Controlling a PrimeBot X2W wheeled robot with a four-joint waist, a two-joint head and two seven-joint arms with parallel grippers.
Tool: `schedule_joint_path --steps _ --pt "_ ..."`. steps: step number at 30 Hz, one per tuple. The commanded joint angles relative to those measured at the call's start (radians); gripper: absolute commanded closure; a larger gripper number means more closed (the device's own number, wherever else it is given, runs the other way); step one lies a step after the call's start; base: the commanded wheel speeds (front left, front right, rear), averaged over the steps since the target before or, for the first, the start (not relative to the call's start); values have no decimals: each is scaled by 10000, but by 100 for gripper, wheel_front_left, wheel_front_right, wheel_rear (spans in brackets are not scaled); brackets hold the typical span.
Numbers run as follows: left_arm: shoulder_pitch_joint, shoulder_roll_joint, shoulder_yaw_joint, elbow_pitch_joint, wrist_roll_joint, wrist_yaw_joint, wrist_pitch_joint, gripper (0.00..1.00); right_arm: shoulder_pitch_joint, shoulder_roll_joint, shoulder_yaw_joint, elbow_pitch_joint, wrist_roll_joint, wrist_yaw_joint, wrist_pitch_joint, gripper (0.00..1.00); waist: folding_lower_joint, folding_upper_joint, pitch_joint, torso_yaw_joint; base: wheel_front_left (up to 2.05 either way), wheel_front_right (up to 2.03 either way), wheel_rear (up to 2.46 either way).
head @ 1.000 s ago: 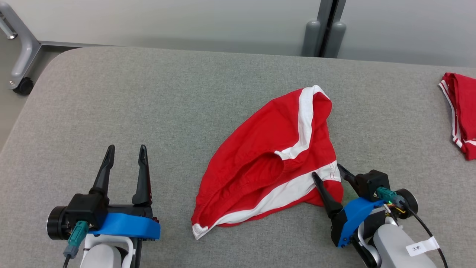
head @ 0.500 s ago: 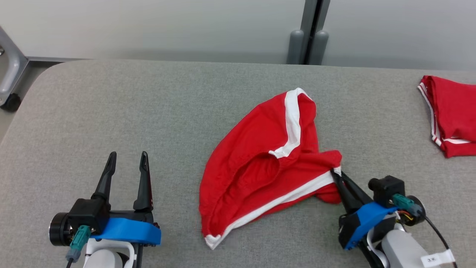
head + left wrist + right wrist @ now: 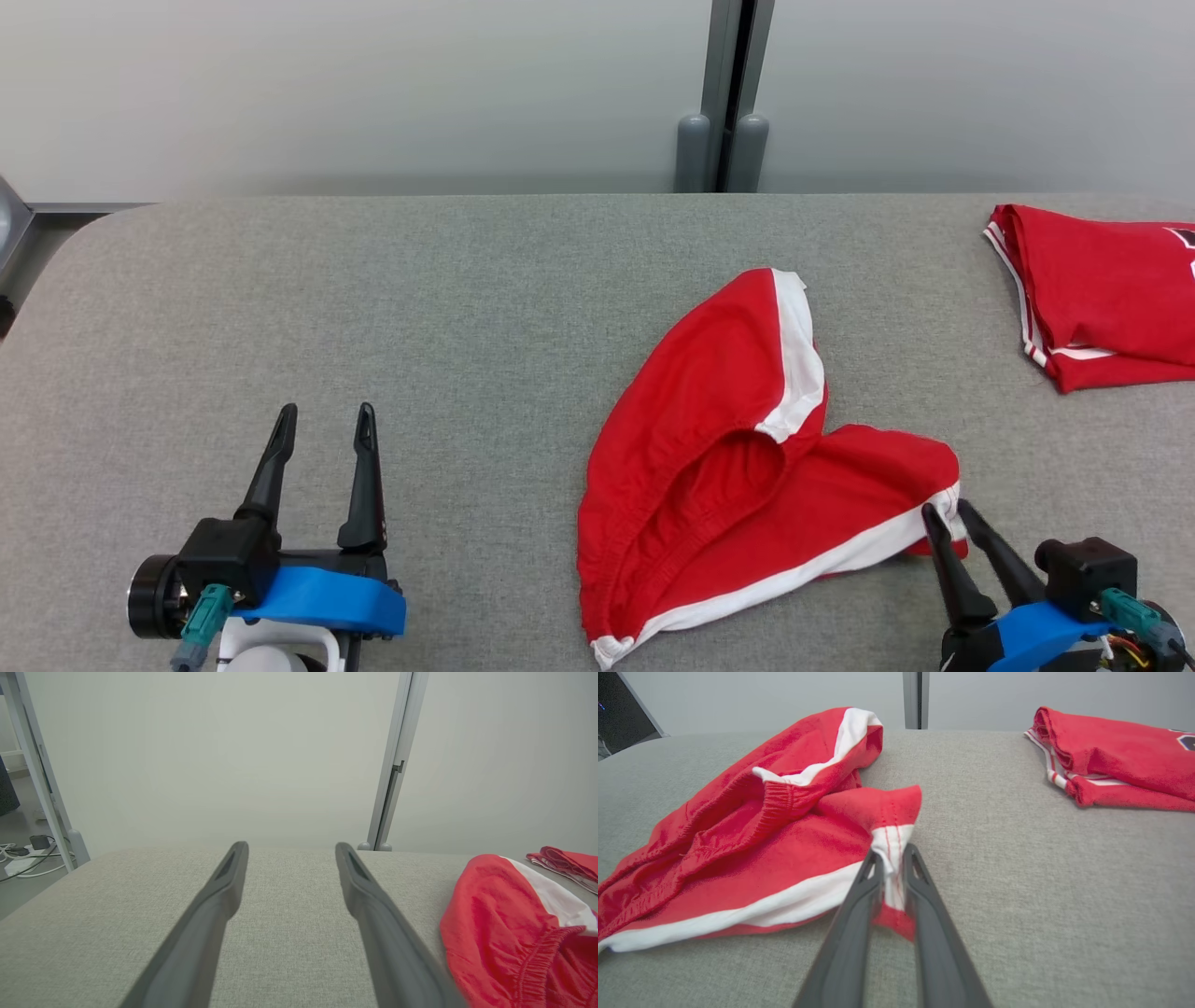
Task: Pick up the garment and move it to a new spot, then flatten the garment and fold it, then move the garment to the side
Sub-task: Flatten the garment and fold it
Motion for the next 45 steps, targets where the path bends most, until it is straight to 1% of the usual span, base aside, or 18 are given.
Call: schedule_joint_path --steps 1,6,14,23,28,33,36,40,45 --pt "3 21 45 -8 70 -43 -42 0 193 131 -168 -291 -75 3 73 0 0 0 -10 -26 0 0 0" --pt "62 77 56 -14 91 -68 -42 0 370 526 -651 -1091 -362 3 -41 0 0 0 -68 -79 0 0 0" --pt "96 140 51 -72 152 -81 -42 0 74 1208 -1107 -1893 -563 3 -990 0 0 0 -100 -164 0 0 0" --pt "-32 175 17 -104 193 -80 -42 0 -302 1360 -1034 -1719 -580 3 -1392 0 0 0 0 -349 0 0 0" --pt "-221 152 -301 -54 288 -122 -42 0 -480 1357 -1007 -1482 -430 3 -1457 0 0 0 55 -472 0 0 0" --pt "-583 79 -1375 98 373 -184 -41 0 -532 1355 -1000 -1318 -356 3 -1500 0 0 0 145 -638 0 0 0" --pt "-866 45 -2390 279 421 -237 -42 0 -580 1356 -978 -1251 -324 3 -1518 0 0 0 191 -742 0 0 0" --pt "-1333 18 -3830 635 232 -246 -23 0 -703 1355 -925 -1200 -283 3 -1524 0 0 0 302 -928 0 0 0" --pt "-1975 43 -5148 1238 -143 -220 46 0 -845 1354 -843 -1216 -217 3 -1526 0 0 0 596 -1213 0 0 0"
